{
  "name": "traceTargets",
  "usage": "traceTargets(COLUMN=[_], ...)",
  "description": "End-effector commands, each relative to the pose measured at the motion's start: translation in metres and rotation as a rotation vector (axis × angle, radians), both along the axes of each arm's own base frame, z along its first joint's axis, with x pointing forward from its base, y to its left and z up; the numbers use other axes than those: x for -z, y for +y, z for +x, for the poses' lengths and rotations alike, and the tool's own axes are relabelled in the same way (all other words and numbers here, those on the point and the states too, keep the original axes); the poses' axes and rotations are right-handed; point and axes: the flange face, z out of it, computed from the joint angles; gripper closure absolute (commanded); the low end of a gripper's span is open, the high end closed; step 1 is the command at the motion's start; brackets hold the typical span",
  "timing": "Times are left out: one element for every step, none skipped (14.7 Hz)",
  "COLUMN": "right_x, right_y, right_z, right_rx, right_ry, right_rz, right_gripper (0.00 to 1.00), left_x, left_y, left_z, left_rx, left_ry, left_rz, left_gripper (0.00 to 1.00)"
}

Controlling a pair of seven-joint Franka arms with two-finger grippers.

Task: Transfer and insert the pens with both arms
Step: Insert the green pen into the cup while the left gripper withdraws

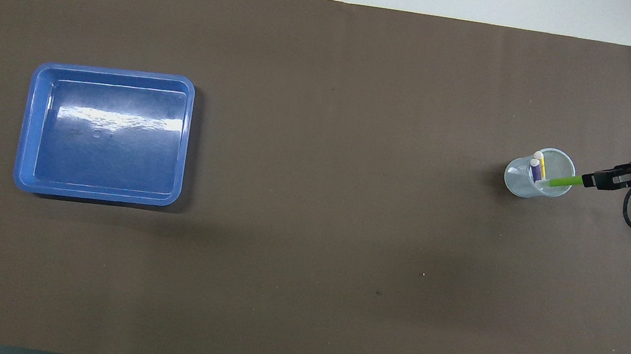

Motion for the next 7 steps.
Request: traceTargets(right_x=[-0.008, -0.014, -0.022, -0.034, -0.049, -0.067, -0.084], right_y=[0.003, 0.003, 0.001, 0.001, 0.002, 0.002, 0.002], right_z=[-0.002, 0.002, 0.005, 0.006, 0.005, -0.001, -0.005], right_rx=[0.010, 0.009, 0.011, 0.022, 0.037, 0.045, 0.043], right_ry=[-0.031, -0.042, -0.056, -0.072, -0.079, -0.083, -0.083], right_rz=[0.011, 0.006, 0.000, -0.007, -0.016, -0.049, -0.094], right_gripper=[0.00, 0.00, 0.00, 0.00, 0.00, 0.00, 0.00], left_x=[0.001, 0.002, 0.005, 0.006, 0.006, 0.006, 0.005], left_y=[-0.002, -0.003, -0.002, -0.003, -0.002, -0.002, -0.003], left_z=[0.002, 0.001, -0.001, -0.001, -0.001, -0.002, -0.003], left_rx=[0.024, 0.027, 0.027, 0.029, 0.028, 0.025, 0.025], left_ry=[0.020, 0.025, 0.028, 0.026, 0.031, 0.030, 0.030], left_rz=[0.030, 0.034, 0.033, 0.037, 0.043, 0.044, 0.045], left_gripper=[0.00, 0.00, 0.00, 0.00, 0.00, 0.00, 0.00])
